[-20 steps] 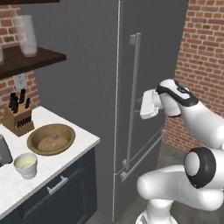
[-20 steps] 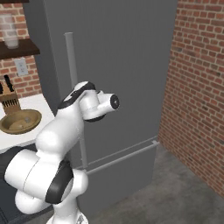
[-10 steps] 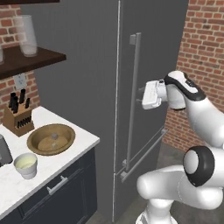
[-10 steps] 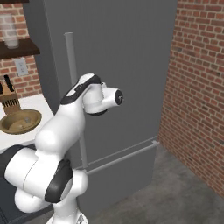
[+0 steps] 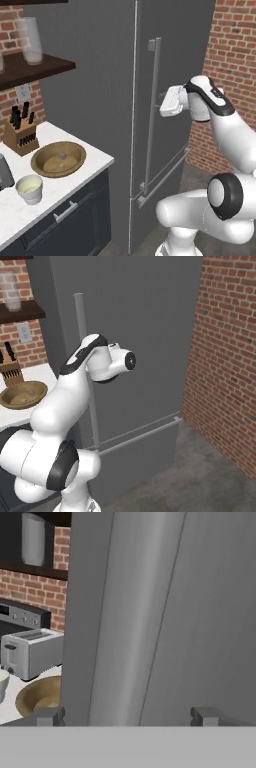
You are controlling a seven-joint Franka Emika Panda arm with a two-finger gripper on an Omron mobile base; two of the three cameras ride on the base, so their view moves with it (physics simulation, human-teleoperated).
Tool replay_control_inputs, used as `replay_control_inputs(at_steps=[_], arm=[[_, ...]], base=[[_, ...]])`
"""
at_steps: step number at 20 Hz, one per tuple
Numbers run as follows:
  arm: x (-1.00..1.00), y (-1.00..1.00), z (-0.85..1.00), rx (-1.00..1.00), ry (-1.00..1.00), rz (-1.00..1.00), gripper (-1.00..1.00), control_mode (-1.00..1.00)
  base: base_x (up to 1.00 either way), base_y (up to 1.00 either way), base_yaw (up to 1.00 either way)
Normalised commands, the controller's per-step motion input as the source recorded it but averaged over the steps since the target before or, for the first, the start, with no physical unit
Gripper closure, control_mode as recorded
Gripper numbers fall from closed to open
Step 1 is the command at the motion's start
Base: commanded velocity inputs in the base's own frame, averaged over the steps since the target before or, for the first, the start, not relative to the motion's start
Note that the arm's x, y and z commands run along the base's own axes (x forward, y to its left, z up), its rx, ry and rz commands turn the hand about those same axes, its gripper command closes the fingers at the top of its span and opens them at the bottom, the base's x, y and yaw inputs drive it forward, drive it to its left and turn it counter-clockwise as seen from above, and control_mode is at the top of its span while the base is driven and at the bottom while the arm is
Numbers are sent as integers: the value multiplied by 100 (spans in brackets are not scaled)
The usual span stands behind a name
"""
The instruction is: Grab a lemon wedge from the fridge and one ice cube from the ice bowl, and put them in the glass of lemonade.
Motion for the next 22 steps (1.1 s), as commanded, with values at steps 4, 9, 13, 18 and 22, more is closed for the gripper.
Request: replay_control_inputs(at_steps=[4,9,13,18,22], arm=[[5,3,-23,1,-3,0,-100,-100],[0,12,-2,8,-4,0,-100,-100],[20,8,14,12,0,0,-100,-100],[27,22,3,6,0,-1,-100,-100],[17,29,0,0,5,-2,-100,-100]], base=[[0,0,0],[0,0,0],[0,0,0],[0,0,0],[0,0,0]])
